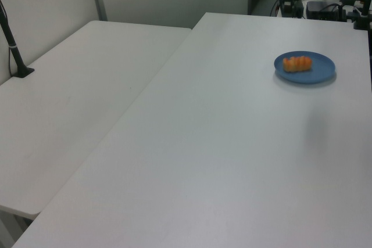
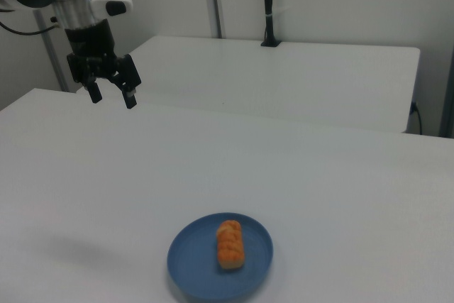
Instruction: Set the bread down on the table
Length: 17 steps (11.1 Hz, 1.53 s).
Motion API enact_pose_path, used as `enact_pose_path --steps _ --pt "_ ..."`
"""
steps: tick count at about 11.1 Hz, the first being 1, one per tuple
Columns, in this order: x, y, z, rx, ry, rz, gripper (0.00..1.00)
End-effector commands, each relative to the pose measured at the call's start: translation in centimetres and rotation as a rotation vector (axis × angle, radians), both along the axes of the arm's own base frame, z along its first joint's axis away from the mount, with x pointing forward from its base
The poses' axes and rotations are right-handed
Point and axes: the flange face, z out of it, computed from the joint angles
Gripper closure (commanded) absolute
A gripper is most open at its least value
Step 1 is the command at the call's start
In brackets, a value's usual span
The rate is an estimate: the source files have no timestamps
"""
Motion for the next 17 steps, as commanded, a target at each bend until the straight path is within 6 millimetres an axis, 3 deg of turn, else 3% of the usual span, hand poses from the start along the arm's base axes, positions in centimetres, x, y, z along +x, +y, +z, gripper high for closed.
enact_pose_path --steps 1,4,7,14,17 --pt "-0.2 0.0 0.6 0.015 0.009 -0.009 0.00" --pt "-0.2 -1.0 0.6 0.015 0.009 -0.011 0.00" --pt "-0.1 -3.8 0.5 0.014 0.013 0.038 0.00" --pt "-1.3 -15.4 -0.5 0.002 0.044 0.175 0.00" --pt "-1.9 -19.3 -2.6 0.015 0.090 0.241 0.00"
